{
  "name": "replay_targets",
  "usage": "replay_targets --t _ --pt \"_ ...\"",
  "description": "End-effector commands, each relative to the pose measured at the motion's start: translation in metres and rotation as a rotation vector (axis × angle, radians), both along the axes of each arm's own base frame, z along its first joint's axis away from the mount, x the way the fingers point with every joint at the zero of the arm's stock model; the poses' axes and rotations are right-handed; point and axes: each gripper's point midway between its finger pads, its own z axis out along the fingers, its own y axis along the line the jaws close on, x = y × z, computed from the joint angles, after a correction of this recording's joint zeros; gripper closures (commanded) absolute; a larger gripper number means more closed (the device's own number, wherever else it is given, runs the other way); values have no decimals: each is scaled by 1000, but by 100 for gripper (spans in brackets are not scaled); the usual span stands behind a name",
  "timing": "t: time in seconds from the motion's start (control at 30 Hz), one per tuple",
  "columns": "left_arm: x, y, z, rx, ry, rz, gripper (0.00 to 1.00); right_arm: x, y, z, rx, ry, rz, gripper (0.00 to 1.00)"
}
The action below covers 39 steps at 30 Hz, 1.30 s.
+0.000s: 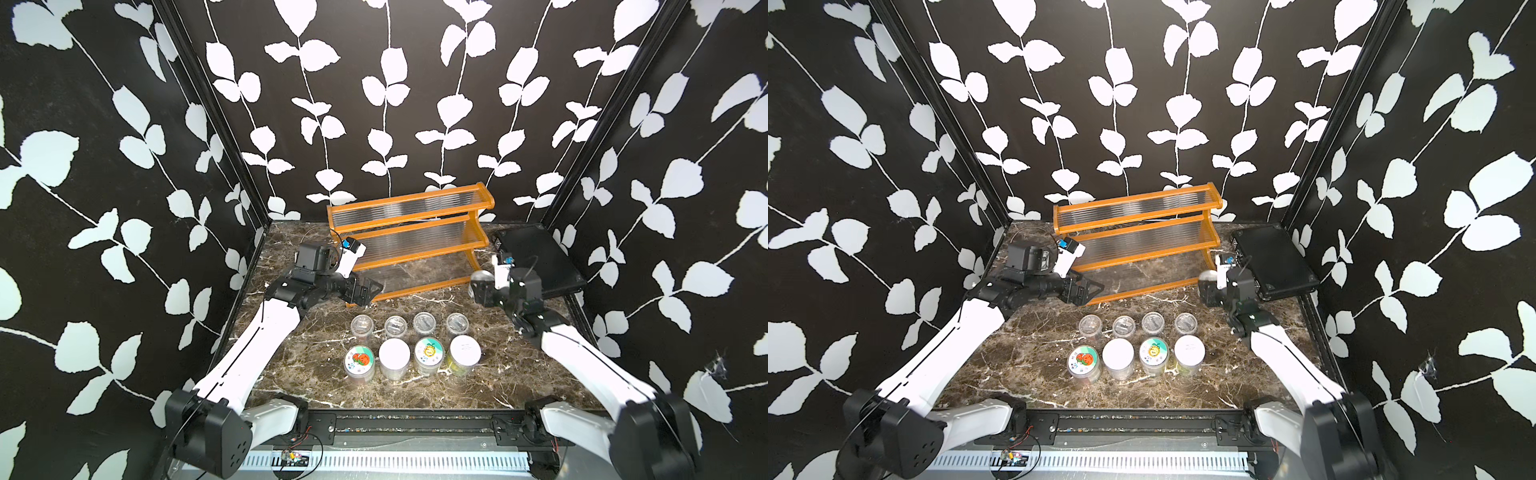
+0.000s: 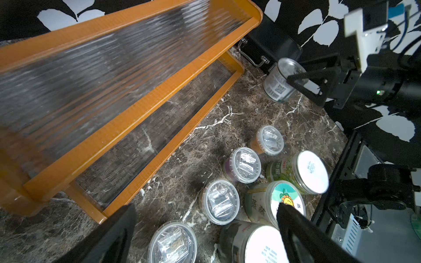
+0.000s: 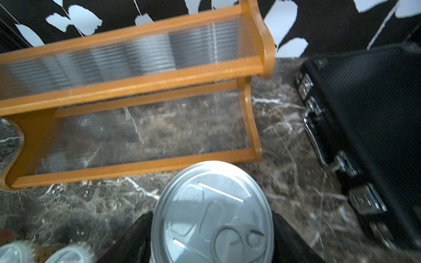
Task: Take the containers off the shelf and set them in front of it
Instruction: Place the container at the center of the board.
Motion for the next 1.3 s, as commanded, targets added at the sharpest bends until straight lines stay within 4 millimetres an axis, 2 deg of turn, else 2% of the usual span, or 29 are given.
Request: replay_targets --t 0.0,0.1,0.17,0.27,0.73,1.07,1.2,1.27 --pt "-8 6 -4 -4 12 22 1 -45 -26 -36 -44 147 -121 43" --pt "-12 8 -10 -11 20 30 1 -70 -41 -38 -47 154 -196 43" --pt "-14 8 -12 -13 22 32 1 -79 -42 -37 -31 133 -213 43" --pt "-15 8 -15 -18 18 36 1 -90 -44 -52 -16 178 -243 43" --pt "-20 9 -21 -13 12 26 1 -117 -37 -75 -24 153 -295 43" --pt "-22 9 -20 3 4 0 1 -136 -36 -87 -65 226 -311 40" --pt "-22 8 -20 3 5 -8 1 -146 -35 -95 -82 268 -305 35" --pt "-23 8 -20 4 4 -13 1 -148 -35 -96 -79 277 -310 28"
